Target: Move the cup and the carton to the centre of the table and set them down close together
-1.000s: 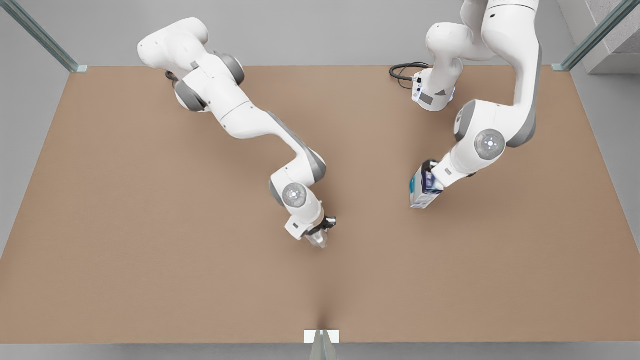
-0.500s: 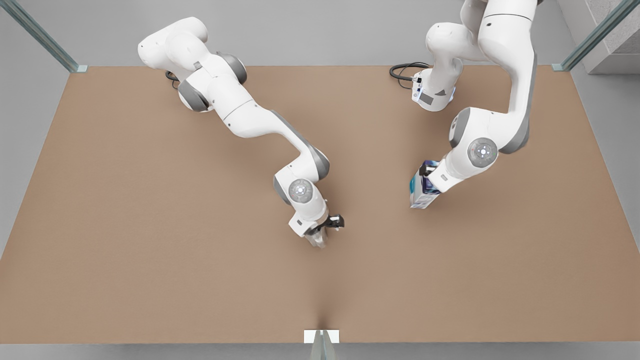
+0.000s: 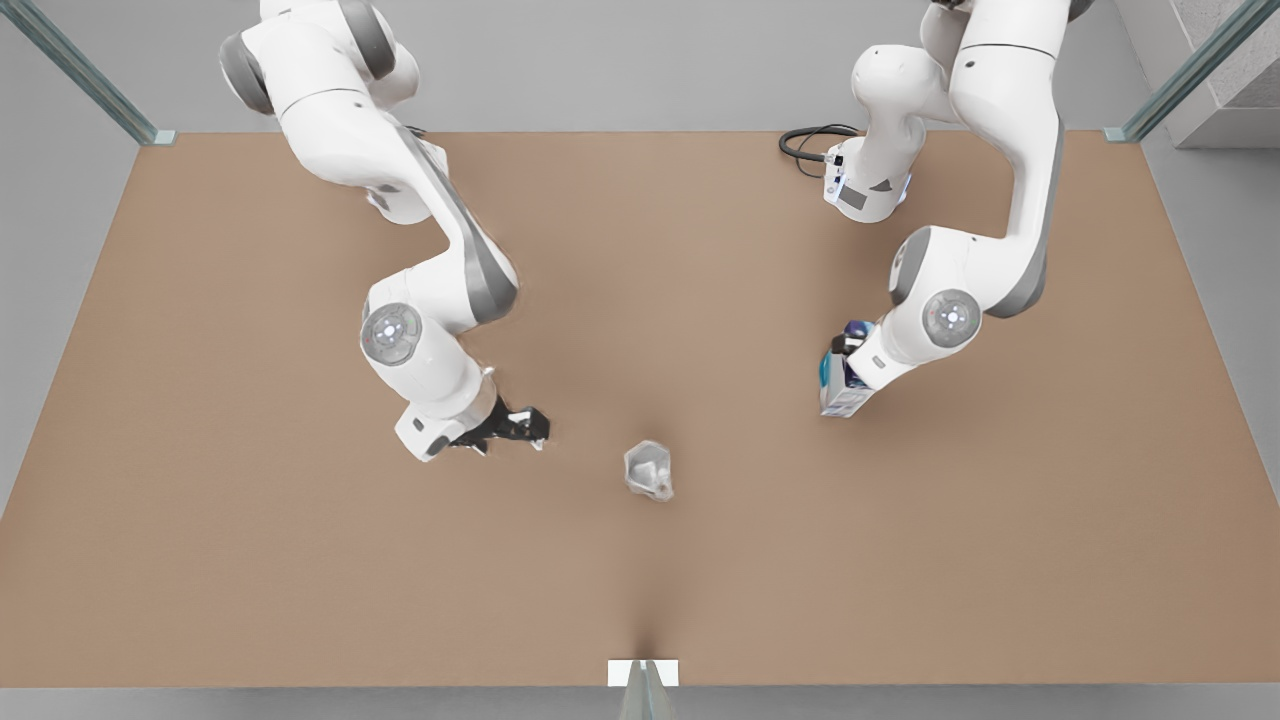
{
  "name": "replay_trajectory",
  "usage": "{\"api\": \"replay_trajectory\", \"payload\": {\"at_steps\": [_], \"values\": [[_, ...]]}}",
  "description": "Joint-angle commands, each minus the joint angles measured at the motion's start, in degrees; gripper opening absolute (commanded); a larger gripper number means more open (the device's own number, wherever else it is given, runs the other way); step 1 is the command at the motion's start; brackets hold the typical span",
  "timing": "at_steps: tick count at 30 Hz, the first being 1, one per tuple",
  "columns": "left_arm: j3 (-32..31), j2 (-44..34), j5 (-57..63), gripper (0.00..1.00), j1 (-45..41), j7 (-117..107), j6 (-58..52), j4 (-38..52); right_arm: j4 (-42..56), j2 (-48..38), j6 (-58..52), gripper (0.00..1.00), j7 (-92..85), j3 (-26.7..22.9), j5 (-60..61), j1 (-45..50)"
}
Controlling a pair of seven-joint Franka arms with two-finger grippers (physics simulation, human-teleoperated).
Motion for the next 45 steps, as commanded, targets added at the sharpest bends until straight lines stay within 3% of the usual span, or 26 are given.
{"api": "replay_trajectory", "payload": {"at_steps": [1, 5, 8, 10, 26, 29, 30, 34, 35, 37, 38, 40, 43, 45], "values": [[-0.07, 0.11, 0.00, 1.00, -0.10, 0.00, 0.00, 0.00, 0.00, -1.60, -1.69, 1.00, 0.21, -0.16, -0.03, -0.63], [0.02, 0.90, 0.00, 1.00, -0.10, 0.18, 1.84, 0.00, -2.99, -15.32, -17.51, 1.00, -5.76, -0.69, -3.28, -12.31], [-0.07, 1.43, 0.00, 1.00, -0.10, 0.35, 2.55, 0.00, -2.38, -17.78, -24.28, 1.00, -12.00, -0.69, -3.37, -22.25], [0.02, 1.43, 0.00, 1.00, -0.10, 0.35, 2.55, 0.00, 2.63, -15.32, -28.68, 1.00, -12.97, -0.43, -7.49, -22.08], [-0.07, 2.39, 0.00, 1.00, -0.19, -0.09, 2.90, 0.00, 2.90, -15.23, -27.89, 1.00, -13.06, 1.07, -9.35, -21.90], [0.02, 2.31, 0.00, 0.54, -0.10, 0.09, 2.81, 0.18, 2.90, -14.97, -27.80, 1.00, -12.71, 0.98, -9.35, -21.81], [0.02, 2.31, 0.00, 0.47, -0.10, 0.09, 2.81, 0.26, 2.90, -14.97, -27.80, 1.00, -12.71, 0.98, -9.35, -21.81], [0.02, 2.31, 0.00, 0.48, -0.10, 0.00, 2.81, 0.44, 2.90, -14.97, -27.80, 1.00, -12.71, 0.98, -9.35, -21.81], [-0.07, 2.31, -0.09, 0.53, -0.10, -2.63, 2.64, 0.88, 2.99, -15.06, -27.80, 1.00, -12.71, 0.98, -9.35, -21.81], [-0.07, 2.40, -8.35, 0.61, -0.10, -22.83, -5.62, 10.80, 2.99, -15.06, -27.71, 1.00, -12.97, 0.98, -9.43, -21.81], [-0.24, 5.38, -8.35, 0.62, -3.70, -40.14, -12.30, 19.50, 2.99, -14.97, -27.71, 1.00, -12.80, 0.89, -9.35, -22.16], [-0.24, 7.75, -11.51, 0.63, -13.10, -60.63, -13.01, 25.48, 2.99, -14.88, -27.80, 1.00, -13.15, 0.72, -9.17, -22.34], [-0.24, 8.99, -15.73, 0.64, -20.57, -76.02, -11.26, 26.46, 3.86, -15.15, -28.59, 1.00, -17.10, -0.08, -8.47, -24.10], [-1.20, 12.32, -16.61, 0.64, -23.30, -84.27, -2.65, 26.63, 4.13, -15.06, -28.41, 1.00, -17.28, 0.01, -8.73, -23.92]]}}
